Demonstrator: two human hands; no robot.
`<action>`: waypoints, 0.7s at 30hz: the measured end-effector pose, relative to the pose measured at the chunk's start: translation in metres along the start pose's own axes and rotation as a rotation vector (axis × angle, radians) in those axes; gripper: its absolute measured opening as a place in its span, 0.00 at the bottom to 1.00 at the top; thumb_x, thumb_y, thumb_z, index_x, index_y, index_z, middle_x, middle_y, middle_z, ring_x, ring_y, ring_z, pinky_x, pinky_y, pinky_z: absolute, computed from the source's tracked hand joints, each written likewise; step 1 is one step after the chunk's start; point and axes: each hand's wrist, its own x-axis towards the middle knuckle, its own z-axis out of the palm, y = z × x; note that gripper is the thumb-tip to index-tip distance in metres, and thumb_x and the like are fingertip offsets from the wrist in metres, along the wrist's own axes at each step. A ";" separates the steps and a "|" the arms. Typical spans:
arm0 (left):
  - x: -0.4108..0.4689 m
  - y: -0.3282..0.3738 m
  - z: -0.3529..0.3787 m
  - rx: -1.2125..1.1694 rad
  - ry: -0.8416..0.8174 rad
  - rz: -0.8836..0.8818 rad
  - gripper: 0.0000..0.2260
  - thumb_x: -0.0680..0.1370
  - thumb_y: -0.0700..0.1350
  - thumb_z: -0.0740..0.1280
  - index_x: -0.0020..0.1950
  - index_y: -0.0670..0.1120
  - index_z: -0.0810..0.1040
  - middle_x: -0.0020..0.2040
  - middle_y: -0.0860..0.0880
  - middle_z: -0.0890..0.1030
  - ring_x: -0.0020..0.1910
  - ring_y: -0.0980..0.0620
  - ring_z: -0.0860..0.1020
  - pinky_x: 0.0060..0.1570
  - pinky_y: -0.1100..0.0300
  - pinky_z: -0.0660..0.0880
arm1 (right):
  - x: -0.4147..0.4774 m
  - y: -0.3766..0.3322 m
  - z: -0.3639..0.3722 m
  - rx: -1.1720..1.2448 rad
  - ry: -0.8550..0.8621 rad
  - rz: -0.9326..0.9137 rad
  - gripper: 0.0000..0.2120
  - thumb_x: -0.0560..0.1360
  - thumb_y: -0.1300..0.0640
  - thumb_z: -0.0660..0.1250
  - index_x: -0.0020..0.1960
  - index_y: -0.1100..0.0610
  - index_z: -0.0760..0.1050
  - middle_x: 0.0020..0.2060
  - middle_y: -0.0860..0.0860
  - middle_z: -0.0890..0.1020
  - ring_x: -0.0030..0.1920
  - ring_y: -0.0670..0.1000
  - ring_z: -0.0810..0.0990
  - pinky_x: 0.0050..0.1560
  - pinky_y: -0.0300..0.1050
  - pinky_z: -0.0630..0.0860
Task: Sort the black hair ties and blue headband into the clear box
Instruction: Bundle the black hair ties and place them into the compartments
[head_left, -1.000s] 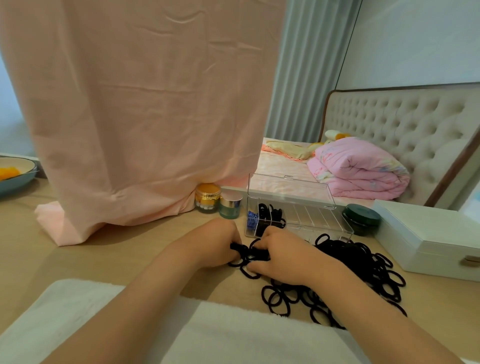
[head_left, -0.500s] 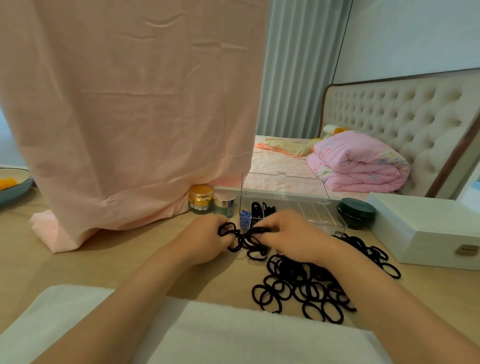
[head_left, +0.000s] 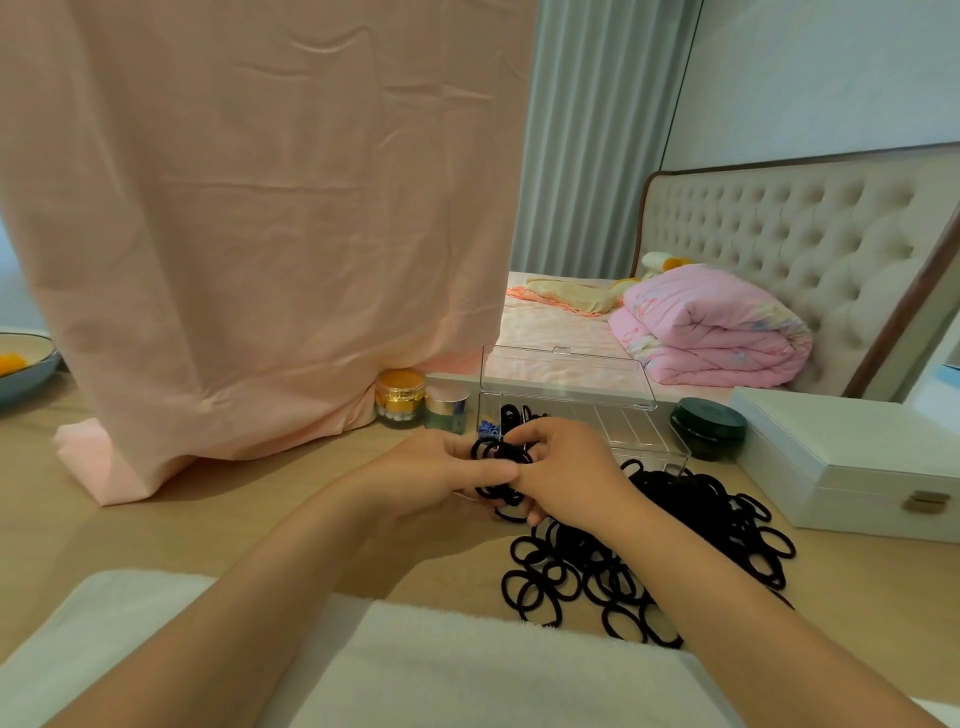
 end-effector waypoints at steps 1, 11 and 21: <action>0.001 -0.001 0.001 0.024 0.026 0.010 0.12 0.76 0.46 0.74 0.58 0.43 0.84 0.53 0.43 0.86 0.56 0.45 0.84 0.64 0.47 0.77 | -0.001 0.000 -0.001 -0.050 -0.017 -0.011 0.17 0.76 0.57 0.72 0.64 0.54 0.76 0.45 0.54 0.84 0.24 0.46 0.81 0.26 0.38 0.77; -0.003 0.002 0.001 -0.180 0.020 -0.028 0.12 0.83 0.44 0.63 0.59 0.38 0.81 0.50 0.37 0.85 0.44 0.47 0.85 0.45 0.58 0.83 | -0.001 0.004 -0.017 0.085 -0.123 0.008 0.05 0.72 0.58 0.78 0.48 0.55 0.86 0.42 0.55 0.87 0.44 0.53 0.88 0.45 0.51 0.86; -0.002 -0.002 0.012 0.002 0.167 -0.036 0.12 0.84 0.49 0.61 0.58 0.45 0.81 0.49 0.41 0.85 0.41 0.49 0.84 0.41 0.55 0.82 | -0.008 -0.005 -0.024 0.232 -0.154 -0.043 0.14 0.74 0.65 0.75 0.59 0.57 0.83 0.49 0.54 0.86 0.42 0.55 0.88 0.39 0.44 0.85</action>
